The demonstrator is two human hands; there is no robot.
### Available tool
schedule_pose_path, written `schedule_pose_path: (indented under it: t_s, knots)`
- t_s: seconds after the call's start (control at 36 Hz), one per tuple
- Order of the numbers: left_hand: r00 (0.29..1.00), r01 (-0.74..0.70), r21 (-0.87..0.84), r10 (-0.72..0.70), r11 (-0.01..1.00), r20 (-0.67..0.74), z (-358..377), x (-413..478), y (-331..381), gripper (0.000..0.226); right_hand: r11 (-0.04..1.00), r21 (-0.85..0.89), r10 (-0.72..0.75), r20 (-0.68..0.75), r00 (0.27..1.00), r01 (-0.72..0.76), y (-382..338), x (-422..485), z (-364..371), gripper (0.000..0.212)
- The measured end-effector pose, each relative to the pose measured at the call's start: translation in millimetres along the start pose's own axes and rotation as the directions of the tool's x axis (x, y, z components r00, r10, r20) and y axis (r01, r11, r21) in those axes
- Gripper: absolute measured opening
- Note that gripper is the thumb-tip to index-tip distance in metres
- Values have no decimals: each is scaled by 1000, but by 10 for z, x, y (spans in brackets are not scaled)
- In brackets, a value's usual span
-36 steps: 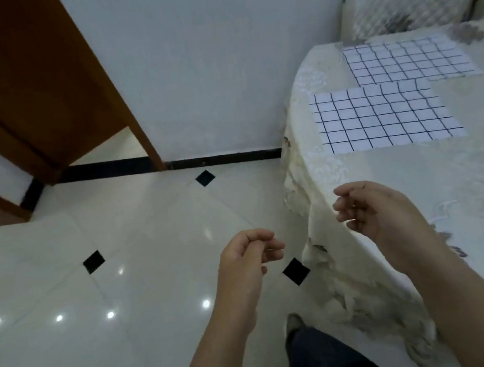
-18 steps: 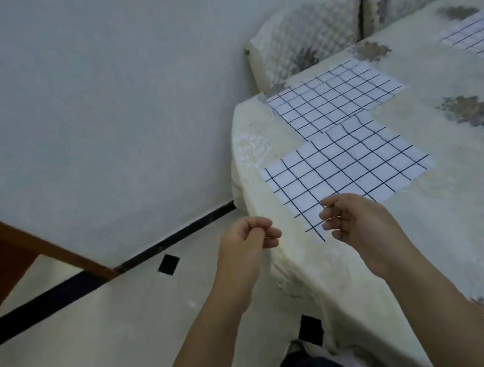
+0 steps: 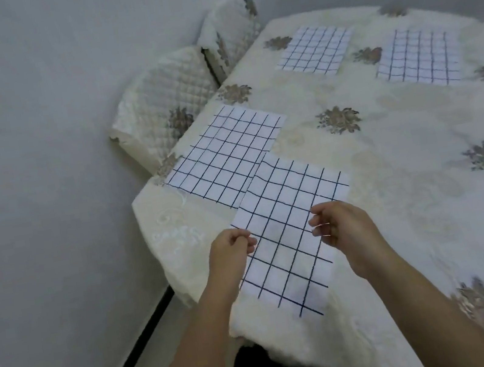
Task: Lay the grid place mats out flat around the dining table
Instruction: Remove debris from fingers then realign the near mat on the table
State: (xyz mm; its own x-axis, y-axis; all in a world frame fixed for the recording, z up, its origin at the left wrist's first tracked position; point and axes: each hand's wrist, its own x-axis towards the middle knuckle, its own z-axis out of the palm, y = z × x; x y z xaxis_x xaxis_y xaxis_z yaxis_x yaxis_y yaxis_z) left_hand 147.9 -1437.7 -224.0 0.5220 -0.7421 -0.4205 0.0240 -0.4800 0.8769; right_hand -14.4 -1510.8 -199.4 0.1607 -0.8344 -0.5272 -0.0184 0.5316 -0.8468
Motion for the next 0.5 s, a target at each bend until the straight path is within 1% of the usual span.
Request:
schedule_pose_path:
  t_s: [0.08,0.17,0.31,0.39,0.5]
  knots:
    - [999,-8,98,4,995,39,-128,367,-15,20,998,56,7,-80,997,-3,-64,90,149,22]
    - [994,-44,295,14,954,104,-231,723,-43,16,995,101,20,-157,987,-4,-108,165,297,22]
    - [984,-54,547,-48,836,171,-286,1123,-101,35,991,131,66,-235,970,-35,-119,211,462,21]
    - [966,-58,607,-108,792,233,-263,1255,-134,42,988,150,77,-278,957,-36,-124,239,504,20]
    - [957,-52,645,-146,762,251,-252,1375,-158,47,985,168,97,-324,941,-43,-107,297,561,20]
